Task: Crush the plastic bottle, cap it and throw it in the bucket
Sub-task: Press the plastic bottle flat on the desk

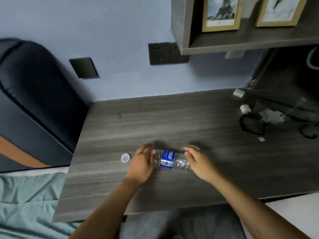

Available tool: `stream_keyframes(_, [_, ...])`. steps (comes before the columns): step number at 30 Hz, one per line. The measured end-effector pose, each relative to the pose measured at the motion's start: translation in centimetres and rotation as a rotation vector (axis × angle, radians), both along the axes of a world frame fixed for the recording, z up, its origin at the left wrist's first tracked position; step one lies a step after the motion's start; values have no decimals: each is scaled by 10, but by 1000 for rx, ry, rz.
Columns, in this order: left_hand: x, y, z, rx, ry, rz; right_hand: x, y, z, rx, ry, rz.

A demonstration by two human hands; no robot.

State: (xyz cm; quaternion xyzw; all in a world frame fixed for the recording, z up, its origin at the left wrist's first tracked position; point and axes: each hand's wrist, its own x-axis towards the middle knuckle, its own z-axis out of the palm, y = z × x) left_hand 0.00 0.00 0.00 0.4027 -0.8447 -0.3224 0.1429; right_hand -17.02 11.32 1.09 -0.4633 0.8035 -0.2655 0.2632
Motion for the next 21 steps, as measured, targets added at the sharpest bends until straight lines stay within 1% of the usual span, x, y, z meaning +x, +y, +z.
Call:
stream_keyframes(3, [-15,-14,-7,-148,-110,-100,-1,-18,-14,62,83,41])
stream_keyframes(5, [-24,-20,-13,-174,-192,-153,3,-27,-25,166,100,77])
stream_keyframes(8, [-28,-23,-29,-248,-318,-211,4,-34,-39,237,159,111])
stream_keyframes(12, [-27,-24,-43,-330,-384,-234,5,-36,-51,255,209,163])
stream_keyframes(14, [-27,-25,-46,-366,-411,-240,5,-35,-55,248,268,178])
stream_keyframes(17, [-28,-23,-49,-391,-458,-260,7,-32,-59,234,356,197])
stream_keyframes(21, [-32,-23,-52,-399,-511,-297,8,-34,-64,257,401,217])
